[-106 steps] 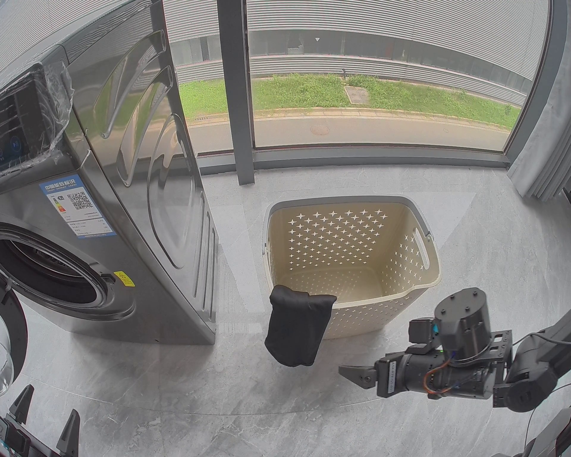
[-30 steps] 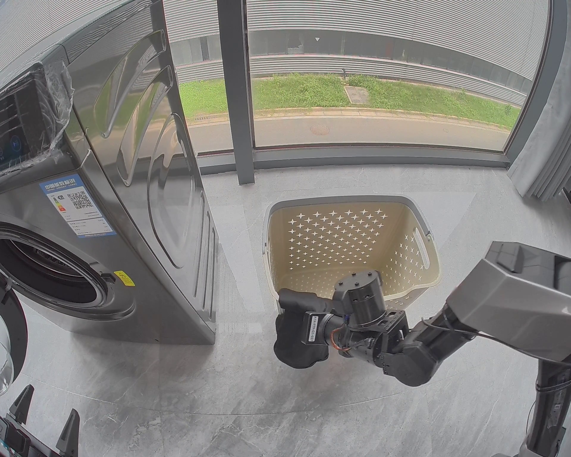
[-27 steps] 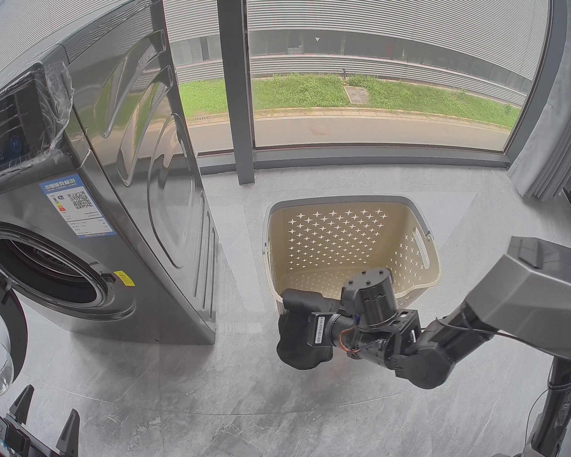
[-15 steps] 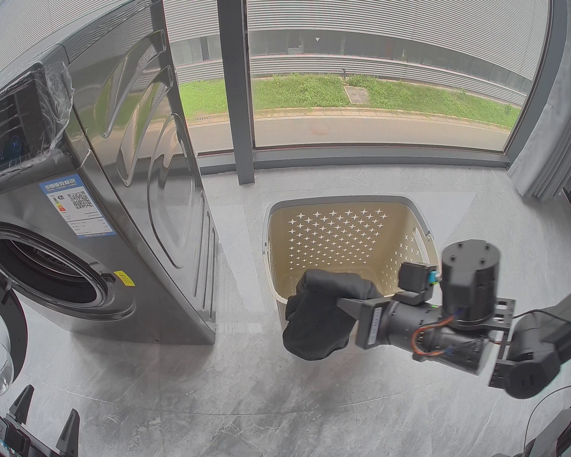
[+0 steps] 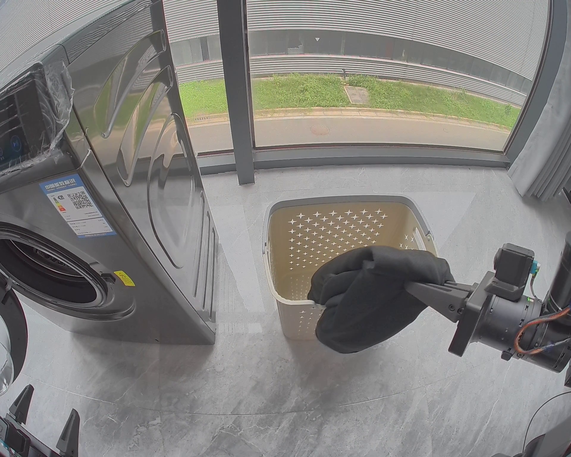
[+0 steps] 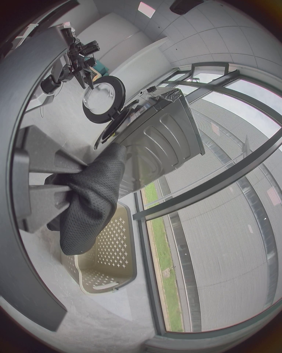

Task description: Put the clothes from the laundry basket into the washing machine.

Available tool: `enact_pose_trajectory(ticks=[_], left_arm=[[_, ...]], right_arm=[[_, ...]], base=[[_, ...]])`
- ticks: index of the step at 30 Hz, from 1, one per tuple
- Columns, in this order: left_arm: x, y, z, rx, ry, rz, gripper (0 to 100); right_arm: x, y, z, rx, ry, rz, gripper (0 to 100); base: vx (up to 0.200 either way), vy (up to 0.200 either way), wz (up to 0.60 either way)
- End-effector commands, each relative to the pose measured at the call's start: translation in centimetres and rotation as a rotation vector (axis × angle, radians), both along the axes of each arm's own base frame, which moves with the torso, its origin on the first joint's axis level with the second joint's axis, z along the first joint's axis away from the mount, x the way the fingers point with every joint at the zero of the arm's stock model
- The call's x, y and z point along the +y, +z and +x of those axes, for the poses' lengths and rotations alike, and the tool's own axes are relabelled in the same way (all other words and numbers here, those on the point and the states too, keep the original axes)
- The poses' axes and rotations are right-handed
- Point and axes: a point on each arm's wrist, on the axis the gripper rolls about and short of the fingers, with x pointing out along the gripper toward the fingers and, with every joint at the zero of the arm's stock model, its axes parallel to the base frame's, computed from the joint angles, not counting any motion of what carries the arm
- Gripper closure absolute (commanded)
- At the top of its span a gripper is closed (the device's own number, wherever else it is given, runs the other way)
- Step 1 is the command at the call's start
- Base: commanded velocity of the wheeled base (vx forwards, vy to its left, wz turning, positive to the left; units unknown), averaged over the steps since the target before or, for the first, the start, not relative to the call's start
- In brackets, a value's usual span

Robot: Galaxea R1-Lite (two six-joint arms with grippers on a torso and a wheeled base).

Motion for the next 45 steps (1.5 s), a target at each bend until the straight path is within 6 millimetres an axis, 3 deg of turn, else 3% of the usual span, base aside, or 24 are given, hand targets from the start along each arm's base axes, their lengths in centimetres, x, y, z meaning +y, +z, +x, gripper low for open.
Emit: enact_pose_trajectory(ticks=[1,12,18,45], left_arm=[[0.0,-0.4,0.0,0.006,-0.002,-0.001,0],[0.0,-0.4,0.0,0.006,-0.002,-0.004,0],[0.0,-0.4,0.0,0.006,-0.002,-0.005,0],[0.0,-0.4,0.0,0.008,0.000,-0.015,0]], right_arm=[[-1.0,0.4,-0.3,-0.023,-0.040,0.011,100],[-1.1,0.1,-0.3,-0.019,-0.100,0.000,100],[-1.0,0.1,-0.2,-0.014,-0.088,0.001,100],[-1.1,2.0,0.6,-0.009,-0.121,0.121,100]], base=[[-0.200,0.000,0.00],[-0.200,0.000,0.00],[0.000,0.000,0.00],[0.000,0.200,0.00]])
